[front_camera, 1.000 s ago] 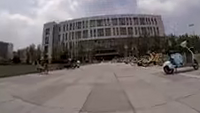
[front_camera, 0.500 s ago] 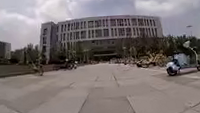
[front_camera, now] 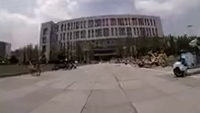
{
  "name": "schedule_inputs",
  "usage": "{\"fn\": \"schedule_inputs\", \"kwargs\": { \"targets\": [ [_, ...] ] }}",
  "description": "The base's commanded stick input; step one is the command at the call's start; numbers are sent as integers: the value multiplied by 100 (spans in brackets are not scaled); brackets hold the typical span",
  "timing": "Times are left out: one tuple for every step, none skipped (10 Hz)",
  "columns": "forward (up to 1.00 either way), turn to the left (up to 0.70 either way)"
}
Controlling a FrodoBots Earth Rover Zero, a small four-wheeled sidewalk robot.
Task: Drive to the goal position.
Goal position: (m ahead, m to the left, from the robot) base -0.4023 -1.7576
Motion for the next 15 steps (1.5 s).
{"fn": "schedule_inputs", "kwargs": {
  "targets": [
    [60, 0],
    [60, 0],
    [60, 0],
    [60, 0],
    [60, 0],
    [60, 0],
    [60, 0],
    [60, 0],
    [60, 0],
    [60, 0],
    [60, 0],
    [60, 0],
    [60, 0],
    [60, 0],
    [60, -2]
  ]
}}
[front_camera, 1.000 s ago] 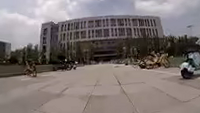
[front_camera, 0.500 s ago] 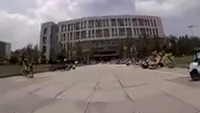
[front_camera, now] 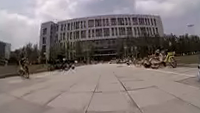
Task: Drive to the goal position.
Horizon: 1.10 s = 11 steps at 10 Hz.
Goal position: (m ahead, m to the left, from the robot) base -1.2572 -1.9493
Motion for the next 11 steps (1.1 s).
{"fn": "schedule_inputs", "kwargs": {
  "targets": [
    [60, -5],
    [60, -10],
    [60, -12],
    [60, -13],
    [60, -11],
    [60, -5],
    [60, 0],
    [60, 0],
    [60, 0],
    [60, 0],
    [60, 0]
  ]
}}
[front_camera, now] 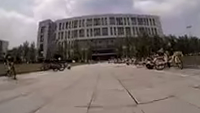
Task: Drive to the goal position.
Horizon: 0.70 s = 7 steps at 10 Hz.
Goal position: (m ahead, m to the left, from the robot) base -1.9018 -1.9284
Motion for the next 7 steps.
{"fn": "schedule_inputs", "kwargs": {
  "targets": [
    [60, -1],
    [60, -3],
    [60, -8],
    [60, -14],
    [60, -14],
    [60, -13],
    [60, -8]
  ]
}}
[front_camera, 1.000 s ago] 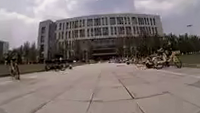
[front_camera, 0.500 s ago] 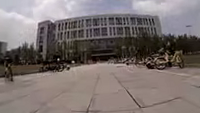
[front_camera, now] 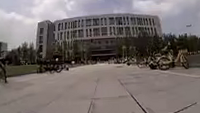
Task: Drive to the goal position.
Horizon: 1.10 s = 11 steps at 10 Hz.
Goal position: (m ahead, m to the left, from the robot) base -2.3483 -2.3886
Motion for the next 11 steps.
{"fn": "schedule_inputs", "kwargs": {
  "targets": [
    [60, -3],
    [60, 0],
    [60, 0],
    [60, 0],
    [60, 0],
    [60, 0],
    [60, 0],
    [60, 0],
    [60, 0],
    [60, 0],
    [60, 0]
  ]
}}
